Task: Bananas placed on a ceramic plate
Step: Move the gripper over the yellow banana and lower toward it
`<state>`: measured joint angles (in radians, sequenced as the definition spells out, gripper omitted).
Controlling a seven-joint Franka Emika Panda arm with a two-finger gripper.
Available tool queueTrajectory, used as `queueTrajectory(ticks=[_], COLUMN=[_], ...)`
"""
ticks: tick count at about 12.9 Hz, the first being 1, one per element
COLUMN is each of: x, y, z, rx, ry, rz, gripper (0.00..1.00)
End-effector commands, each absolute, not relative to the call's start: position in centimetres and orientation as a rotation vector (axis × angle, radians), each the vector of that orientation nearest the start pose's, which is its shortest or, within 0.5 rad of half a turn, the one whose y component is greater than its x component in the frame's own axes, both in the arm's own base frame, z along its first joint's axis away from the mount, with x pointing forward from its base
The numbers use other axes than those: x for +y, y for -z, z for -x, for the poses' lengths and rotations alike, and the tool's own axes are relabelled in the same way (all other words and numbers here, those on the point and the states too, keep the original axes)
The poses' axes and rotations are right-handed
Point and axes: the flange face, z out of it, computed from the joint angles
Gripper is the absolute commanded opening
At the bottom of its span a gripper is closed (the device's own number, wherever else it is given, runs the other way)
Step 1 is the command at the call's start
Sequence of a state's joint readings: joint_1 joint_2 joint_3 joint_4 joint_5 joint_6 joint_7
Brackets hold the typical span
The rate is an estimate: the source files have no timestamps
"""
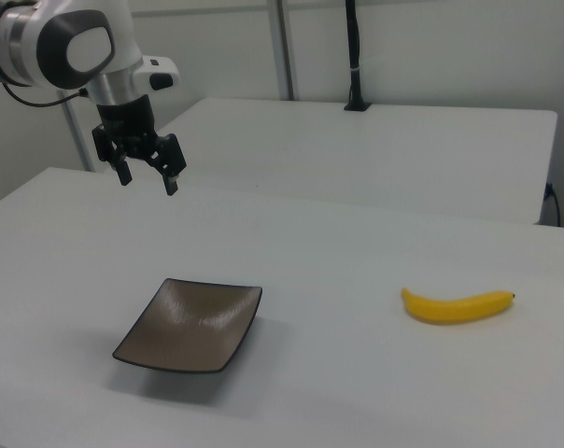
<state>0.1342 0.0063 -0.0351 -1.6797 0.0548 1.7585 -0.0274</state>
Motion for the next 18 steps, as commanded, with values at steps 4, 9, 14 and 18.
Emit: queueTrajectory(ticks=[4,9,14,18], x=[-0.1,-9.3,-15.6,-21.0], y=[-59.1,-60.1,-58.3,-54.6], z=[-58.8,-63.1,-66.4,-69.0], rx=[0.034,0.695,1.132,1.363], ry=[0.161,0.257,0.321,0.391], rz=[3.091,3.007,2.847,2.724], gripper=[1.0,1.0,1.0,1.0])
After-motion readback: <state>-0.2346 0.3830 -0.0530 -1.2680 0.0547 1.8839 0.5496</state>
